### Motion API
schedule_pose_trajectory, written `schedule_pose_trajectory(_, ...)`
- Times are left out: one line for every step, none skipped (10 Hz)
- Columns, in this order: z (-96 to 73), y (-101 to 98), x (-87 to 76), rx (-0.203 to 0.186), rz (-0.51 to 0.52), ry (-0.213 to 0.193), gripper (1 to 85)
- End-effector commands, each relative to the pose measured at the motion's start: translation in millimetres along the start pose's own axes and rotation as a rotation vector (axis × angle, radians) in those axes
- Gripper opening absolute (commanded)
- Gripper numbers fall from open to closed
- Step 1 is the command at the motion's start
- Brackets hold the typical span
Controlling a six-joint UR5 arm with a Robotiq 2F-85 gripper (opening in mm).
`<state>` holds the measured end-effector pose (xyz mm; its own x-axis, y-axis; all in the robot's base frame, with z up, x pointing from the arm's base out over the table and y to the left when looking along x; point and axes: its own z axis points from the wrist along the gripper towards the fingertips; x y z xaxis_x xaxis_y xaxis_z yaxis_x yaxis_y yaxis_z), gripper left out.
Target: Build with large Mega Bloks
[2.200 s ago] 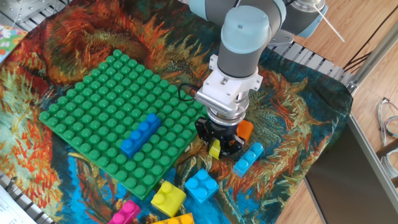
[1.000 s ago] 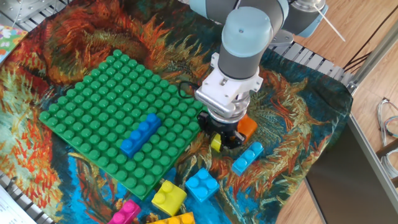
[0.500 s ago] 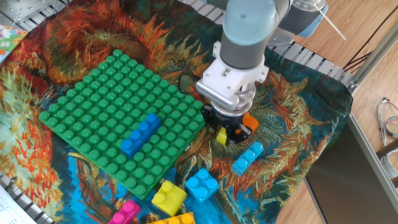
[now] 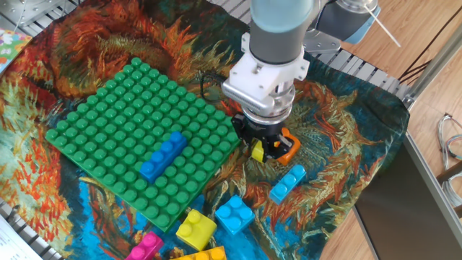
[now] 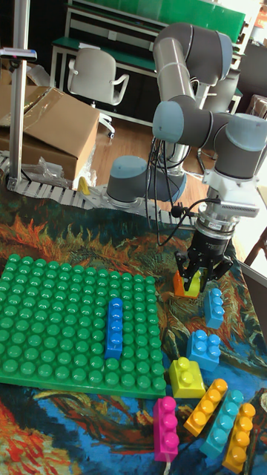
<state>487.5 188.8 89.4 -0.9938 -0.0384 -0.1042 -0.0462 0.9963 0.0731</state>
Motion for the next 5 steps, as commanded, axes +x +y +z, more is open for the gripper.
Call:
schedule_pose_trajectory(-5.0, -3.9, -12.3, 0.006, 0.015, -0.044, 1.3)
schedule_pose_trajectory(-5.2, -7.2, -15.3, 0.019, 0.008, -0.055, 1.3)
schedule_pose_trajectory(-5.1, -10.6, -12.0, 0.032, 0.011, -0.043, 1.3)
schedule_pose_trajectory(-6.1, -19.1, -11.6, 0.044, -0.002, -0.031, 1.3)
schedule_pose_trajectory(-11.1, -33.1, -15.4, 0.037, -0.035, -0.020, 1.3)
